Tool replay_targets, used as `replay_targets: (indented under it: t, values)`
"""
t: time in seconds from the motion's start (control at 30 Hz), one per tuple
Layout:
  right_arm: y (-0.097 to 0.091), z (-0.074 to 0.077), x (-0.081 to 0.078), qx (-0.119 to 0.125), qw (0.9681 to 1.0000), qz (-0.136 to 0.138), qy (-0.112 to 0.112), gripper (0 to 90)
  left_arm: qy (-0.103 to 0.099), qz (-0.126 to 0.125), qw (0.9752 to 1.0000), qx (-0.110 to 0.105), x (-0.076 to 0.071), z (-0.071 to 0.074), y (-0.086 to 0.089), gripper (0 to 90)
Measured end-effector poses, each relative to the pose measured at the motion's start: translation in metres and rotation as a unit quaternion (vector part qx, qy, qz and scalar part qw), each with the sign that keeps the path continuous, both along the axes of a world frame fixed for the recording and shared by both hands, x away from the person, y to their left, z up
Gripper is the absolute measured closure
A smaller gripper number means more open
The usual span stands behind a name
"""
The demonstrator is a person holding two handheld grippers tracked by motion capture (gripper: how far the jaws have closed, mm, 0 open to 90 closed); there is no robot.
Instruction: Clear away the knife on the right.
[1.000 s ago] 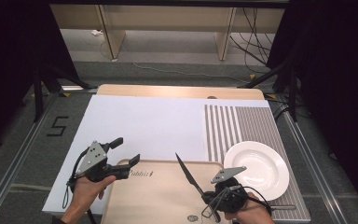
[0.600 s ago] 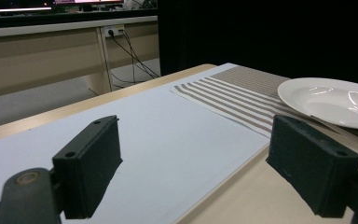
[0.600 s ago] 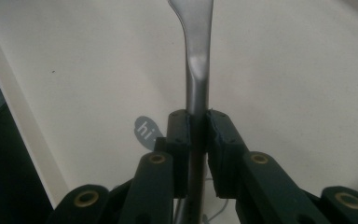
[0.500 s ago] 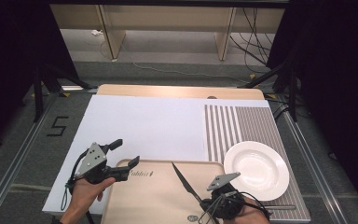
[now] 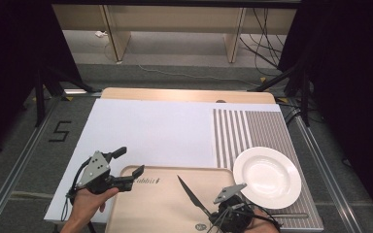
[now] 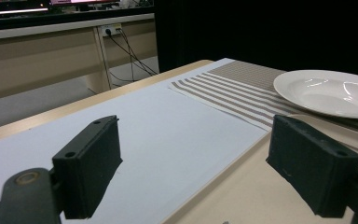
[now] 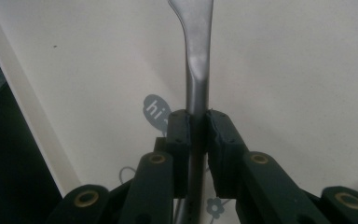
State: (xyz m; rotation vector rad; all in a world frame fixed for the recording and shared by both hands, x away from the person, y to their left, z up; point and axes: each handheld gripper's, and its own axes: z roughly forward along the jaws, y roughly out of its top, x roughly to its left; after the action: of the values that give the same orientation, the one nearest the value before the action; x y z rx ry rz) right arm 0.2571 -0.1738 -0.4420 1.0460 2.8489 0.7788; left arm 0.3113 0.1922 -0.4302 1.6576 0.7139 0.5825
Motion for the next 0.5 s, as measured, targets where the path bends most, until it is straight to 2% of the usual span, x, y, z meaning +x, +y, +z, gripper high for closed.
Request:
replay_targets:
  t: [0.07,0.13,0.23,0.37,0.5]
  values:
    - [0.002,0.0,-0.001,-0.006,1.0,0.001,0.005,80.2,0.0,0.001,1.0,0.008,-0.001,0.0,0.0,16.3]
    - [0.003,-0.001,-0.001,-0.015,0.9999,0.002,0.0,80.2,0.0,0.0,1.0,0.008,-0.001,0.0,0.0,16.3]
    - [0.005,-0.003,-0.001,-0.025,0.9997,0.004,0.006,80.1,0.001,-0.001,1.0,0.005,0.0,0.0,0.0,16.3]
    - [0.008,-0.008,-0.002,-0.054,0.9985,0.004,0.006,80.0,0.002,-0.002,1.0,0.004,-0.001,0.0,-0.001,16.3]
    - [0.012,-0.013,-0.003,-0.069,0.9976,0.01,0.006,79.9,0.002,-0.003,1.0,0.003,-0.001,0.0,-0.001,16.3]
